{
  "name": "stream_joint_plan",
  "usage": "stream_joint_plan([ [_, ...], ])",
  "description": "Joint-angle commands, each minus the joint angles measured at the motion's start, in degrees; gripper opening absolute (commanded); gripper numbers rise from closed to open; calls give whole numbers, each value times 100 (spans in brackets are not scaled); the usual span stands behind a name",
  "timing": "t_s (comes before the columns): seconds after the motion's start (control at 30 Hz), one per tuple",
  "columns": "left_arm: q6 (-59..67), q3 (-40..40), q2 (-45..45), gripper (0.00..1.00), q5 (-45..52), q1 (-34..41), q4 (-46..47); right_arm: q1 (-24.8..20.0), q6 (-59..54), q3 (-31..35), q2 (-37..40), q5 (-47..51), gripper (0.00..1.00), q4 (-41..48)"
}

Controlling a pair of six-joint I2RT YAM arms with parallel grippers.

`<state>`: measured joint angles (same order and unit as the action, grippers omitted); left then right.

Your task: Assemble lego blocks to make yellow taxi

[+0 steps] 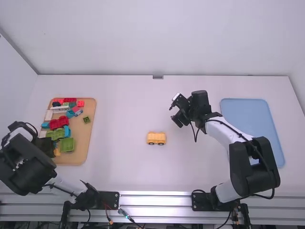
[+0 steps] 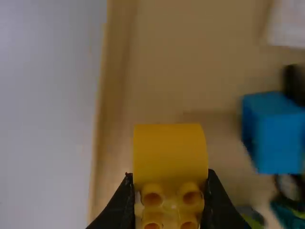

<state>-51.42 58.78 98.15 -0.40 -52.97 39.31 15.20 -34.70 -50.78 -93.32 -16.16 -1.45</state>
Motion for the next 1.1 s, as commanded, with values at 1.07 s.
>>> stream_joint_plan([
  [1.07,10797,-208,-1368,1,2262,5088,-278,-17,24,-98,96,-46,99,188],
])
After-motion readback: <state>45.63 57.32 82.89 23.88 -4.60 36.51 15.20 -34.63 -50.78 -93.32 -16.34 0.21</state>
